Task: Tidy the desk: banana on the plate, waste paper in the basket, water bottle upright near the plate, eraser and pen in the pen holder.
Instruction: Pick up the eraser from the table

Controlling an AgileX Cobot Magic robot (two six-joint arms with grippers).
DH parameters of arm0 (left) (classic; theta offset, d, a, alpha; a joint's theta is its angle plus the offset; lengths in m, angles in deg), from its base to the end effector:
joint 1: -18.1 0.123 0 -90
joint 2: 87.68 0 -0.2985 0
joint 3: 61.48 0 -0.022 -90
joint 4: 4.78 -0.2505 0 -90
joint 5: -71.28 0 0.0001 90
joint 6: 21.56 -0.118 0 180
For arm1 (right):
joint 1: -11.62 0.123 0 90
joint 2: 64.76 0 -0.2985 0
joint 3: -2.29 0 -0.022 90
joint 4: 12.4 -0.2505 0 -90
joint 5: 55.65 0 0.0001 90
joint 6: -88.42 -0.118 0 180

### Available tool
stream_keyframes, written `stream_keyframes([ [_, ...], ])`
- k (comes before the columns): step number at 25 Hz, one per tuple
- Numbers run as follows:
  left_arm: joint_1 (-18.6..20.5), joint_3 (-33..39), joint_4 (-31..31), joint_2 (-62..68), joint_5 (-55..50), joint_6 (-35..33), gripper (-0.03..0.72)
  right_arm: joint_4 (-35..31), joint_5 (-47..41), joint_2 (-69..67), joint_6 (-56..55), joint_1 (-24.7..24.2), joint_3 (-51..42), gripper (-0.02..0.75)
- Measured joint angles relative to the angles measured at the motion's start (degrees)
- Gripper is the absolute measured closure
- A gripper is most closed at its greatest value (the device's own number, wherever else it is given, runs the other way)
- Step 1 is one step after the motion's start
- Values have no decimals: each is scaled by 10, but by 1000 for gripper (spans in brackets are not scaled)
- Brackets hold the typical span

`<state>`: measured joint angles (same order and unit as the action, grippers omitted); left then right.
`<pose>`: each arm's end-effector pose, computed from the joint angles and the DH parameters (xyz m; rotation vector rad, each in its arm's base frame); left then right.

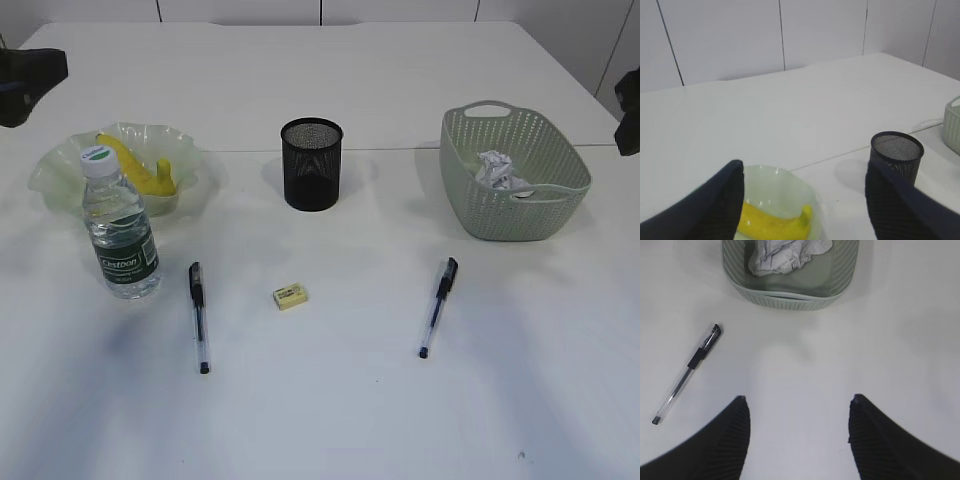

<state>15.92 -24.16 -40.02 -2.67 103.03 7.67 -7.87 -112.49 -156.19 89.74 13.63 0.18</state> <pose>0.3078 -0.0475 0.2941 0.2901 1.6438 -0.2624 0.3172 0.0033 0.3256 -0.1100 2.6205 -0.0977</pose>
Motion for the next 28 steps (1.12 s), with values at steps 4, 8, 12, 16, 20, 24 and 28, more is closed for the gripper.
stream_keyframes([
  [4,0,0,-35,-49,-93,62,162,0,0,0,0,0,0,272],
  [8,0,1,-61,-77,-142,91,167,0,0,0,0,0,0,272],
  [12,0,1,-140,-82,-133,96,168,0,0,0,0,0,0,272],
  [16,0,3,-266,-82,-120,96,169,0,0,0,1,0,0,272],
  [20,0,3,-308,-82,-120,101,169,0,0,0,2,0,0,272],
  [24,0,3,-313,-82,-120,108,176,0,0,0,4,0,0,272],
  [28,0,3,-313,-82,-120,132,185,0,0,0,4,0,0,272],
])
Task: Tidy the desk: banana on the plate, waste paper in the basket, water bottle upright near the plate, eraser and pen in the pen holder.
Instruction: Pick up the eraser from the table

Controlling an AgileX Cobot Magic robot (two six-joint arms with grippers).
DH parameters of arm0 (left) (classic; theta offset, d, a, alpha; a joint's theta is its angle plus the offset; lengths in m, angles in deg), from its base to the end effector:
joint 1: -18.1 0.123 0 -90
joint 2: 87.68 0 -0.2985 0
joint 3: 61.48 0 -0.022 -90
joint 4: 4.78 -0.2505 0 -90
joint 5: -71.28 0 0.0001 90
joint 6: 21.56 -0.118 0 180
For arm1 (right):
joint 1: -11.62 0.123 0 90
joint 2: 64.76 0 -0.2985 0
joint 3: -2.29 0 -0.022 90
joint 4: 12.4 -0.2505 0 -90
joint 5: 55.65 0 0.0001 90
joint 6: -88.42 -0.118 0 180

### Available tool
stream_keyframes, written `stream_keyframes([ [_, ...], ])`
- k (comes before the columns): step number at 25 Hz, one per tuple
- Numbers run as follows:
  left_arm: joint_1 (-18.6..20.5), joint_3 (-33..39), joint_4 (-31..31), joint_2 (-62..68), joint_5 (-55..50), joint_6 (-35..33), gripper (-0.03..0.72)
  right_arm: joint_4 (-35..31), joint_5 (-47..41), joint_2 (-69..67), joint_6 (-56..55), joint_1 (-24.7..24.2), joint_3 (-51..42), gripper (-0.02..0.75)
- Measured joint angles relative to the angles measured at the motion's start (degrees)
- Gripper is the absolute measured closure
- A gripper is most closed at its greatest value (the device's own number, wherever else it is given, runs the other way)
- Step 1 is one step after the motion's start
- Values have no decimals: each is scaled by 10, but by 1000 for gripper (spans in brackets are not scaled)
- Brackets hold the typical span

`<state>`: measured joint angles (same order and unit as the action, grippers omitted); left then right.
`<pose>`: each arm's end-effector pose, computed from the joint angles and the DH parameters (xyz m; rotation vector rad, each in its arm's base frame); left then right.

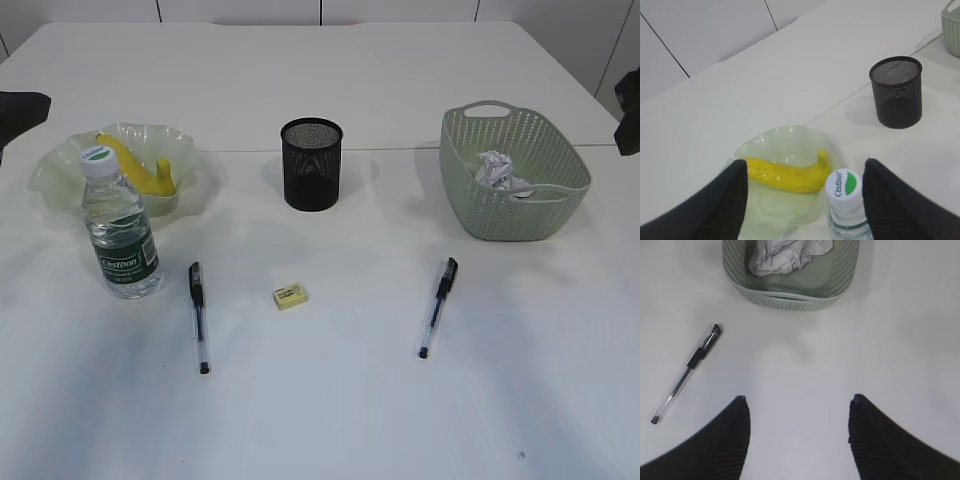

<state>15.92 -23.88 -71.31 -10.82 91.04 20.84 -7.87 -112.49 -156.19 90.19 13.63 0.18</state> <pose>0.2754 -0.0470 0.2984 0.6086 1.7379 -0.0404 0.3172 0.0033 0.3256 -0.1203 2.6202 -0.1004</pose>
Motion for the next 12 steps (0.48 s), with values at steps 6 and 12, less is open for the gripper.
stream_keyframes([
  [6,0,0,0,0,0,93,187,0,0,0,0,0,0,272],
  [12,0,0,0,0,-3,181,187,0,-3,0,0,0,0,272],
])
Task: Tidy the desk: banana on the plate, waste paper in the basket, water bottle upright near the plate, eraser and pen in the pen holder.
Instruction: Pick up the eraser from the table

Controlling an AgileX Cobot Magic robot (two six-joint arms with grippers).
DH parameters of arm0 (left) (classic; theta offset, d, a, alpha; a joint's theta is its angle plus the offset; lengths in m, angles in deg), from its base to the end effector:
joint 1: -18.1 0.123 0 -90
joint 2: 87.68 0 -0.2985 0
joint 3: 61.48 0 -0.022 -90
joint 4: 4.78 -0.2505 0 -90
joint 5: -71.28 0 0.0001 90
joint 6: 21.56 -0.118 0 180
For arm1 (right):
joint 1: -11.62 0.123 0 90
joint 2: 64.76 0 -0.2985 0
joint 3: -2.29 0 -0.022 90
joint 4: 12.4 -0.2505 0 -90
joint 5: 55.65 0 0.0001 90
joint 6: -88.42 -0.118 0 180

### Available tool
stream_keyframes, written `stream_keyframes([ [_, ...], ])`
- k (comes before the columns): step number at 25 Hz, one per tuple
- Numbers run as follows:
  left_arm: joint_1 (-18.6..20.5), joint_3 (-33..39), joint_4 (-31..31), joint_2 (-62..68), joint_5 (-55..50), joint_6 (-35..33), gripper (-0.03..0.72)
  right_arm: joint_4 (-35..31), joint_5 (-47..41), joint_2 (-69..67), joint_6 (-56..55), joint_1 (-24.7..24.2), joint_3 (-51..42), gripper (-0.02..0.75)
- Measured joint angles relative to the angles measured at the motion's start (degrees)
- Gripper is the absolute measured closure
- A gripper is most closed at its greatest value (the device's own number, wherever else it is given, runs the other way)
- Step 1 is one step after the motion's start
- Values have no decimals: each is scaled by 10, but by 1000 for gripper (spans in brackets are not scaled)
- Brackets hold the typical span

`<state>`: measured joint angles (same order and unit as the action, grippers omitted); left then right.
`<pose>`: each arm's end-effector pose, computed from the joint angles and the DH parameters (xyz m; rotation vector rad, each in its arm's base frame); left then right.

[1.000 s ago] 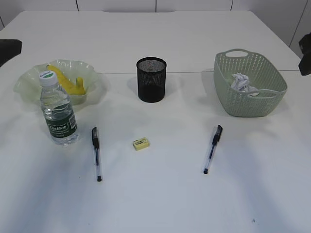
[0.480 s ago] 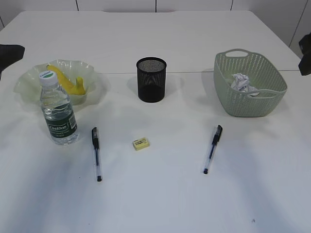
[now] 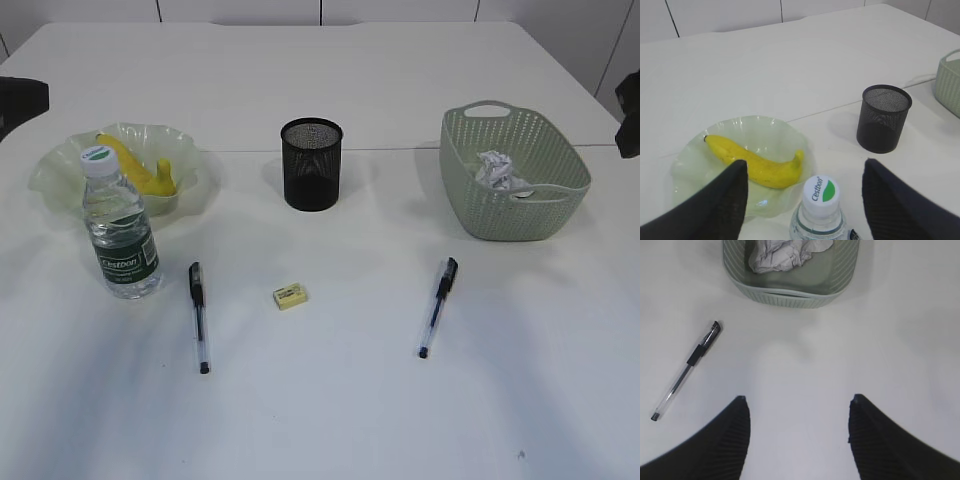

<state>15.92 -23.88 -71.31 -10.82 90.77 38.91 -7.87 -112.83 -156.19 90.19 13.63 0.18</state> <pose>0.2755 -0.0465 0.2982 0.3270 1.8222 -0.2568 0.3166 0.0033 0.3252 -0.1202 2.6261 -0.1007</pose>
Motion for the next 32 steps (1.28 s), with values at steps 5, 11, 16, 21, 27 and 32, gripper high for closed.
stream_keyframes([
  [5,0,0,0,-19,-40,24,193,-5,-11,0,0,0,0,273],
  [11,0,0,2,-81,-104,29,199,-42,-33,0,13,1,0,273],
  [16,-1,0,2,-99,-110,67,200,-78,-60,0,28,19,0,273],
  [21,-1,0,-7,-119,-111,73,200,-81,-75,0,29,67,0,273],
  [27,-1,0,-21,-147,-136,73,200,-84,-71,0,15,140,0,274],
  [32,-7,3,-18,-156,-171,73,200,-84,-41,0,-11,171,0,288],
])
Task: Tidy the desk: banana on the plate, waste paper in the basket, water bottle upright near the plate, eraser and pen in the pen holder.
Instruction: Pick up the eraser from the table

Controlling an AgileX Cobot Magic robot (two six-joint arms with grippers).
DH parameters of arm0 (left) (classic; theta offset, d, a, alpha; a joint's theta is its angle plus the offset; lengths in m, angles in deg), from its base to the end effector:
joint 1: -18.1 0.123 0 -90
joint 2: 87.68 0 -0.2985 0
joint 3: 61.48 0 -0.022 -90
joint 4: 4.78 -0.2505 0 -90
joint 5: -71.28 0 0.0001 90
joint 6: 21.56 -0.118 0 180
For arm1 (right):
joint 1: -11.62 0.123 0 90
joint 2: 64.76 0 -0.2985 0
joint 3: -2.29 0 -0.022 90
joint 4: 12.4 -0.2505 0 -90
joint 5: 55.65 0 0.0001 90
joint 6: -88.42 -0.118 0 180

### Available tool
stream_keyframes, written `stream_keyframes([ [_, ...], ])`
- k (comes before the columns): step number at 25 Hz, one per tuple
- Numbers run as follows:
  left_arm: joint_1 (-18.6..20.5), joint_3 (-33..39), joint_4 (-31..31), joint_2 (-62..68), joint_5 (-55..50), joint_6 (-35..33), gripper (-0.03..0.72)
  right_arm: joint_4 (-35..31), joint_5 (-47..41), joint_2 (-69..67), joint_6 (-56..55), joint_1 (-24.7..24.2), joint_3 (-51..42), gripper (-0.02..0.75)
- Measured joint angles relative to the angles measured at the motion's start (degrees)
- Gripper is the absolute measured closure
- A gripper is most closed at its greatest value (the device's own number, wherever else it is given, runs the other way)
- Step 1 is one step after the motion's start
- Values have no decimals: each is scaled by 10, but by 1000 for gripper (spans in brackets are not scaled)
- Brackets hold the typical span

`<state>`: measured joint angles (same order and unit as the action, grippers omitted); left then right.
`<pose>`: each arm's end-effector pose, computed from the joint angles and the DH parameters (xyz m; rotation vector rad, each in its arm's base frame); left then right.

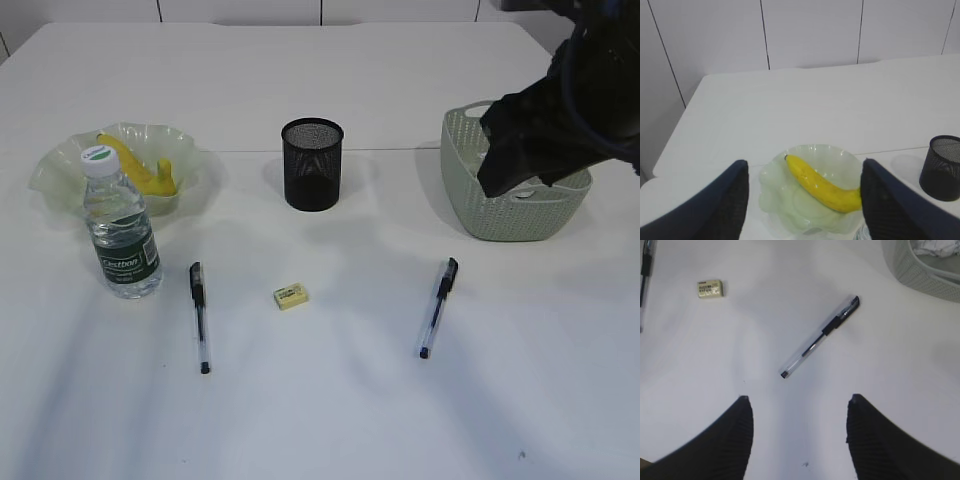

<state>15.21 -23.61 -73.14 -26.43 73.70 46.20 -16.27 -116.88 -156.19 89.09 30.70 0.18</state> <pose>0.2234 -0.0158 0.3498 0.0811 1.7128 -0.0635 0.2898 0.1076 0.3213 -0.4393 2.6757 0.1861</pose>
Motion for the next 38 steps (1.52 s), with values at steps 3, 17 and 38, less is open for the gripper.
stream_keyframes([
  [3,-23,19,9,0,-11,0,200,-9,8,-2,-7,3,3,325],
  [17,-116,67,80,0,-115,0,200,-24,-42,-164,-15,69,178,342],
  [38,-116,67,172,1,-238,-59,221,-21,-93,-376,-38,106,372,343],
])
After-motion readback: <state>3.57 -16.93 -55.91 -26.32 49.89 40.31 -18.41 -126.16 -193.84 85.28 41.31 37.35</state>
